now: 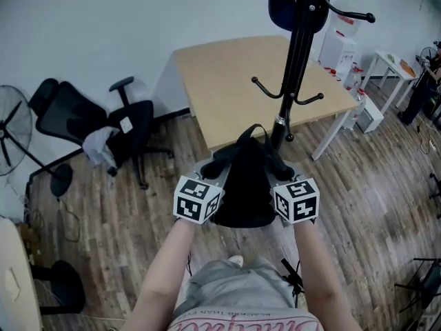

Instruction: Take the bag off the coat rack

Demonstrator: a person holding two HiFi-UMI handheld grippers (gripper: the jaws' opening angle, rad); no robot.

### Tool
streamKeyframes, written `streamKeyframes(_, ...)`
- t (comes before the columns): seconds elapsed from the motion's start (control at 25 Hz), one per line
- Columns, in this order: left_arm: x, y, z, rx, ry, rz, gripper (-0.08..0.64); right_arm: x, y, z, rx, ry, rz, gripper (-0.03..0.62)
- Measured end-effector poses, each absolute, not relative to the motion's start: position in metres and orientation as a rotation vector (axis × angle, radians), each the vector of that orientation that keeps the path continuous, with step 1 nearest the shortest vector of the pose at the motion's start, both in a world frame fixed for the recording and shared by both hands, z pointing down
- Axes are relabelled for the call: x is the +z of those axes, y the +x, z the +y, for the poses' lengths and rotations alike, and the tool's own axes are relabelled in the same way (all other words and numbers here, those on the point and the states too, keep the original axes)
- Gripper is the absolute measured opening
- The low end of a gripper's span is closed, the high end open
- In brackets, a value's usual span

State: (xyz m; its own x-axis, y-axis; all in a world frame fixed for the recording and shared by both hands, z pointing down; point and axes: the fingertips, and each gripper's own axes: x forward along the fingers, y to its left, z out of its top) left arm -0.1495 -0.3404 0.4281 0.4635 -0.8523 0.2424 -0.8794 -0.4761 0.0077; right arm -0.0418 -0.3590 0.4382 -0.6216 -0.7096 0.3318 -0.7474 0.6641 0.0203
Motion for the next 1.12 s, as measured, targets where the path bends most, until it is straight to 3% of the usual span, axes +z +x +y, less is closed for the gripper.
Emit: streamKeyframes(1.12,0.293,-0.218,-0.31,0.156,2.606,-2.083,0.058,0.309,-0.117,-0.351,-0.25,1.034,-2.829,0.072)
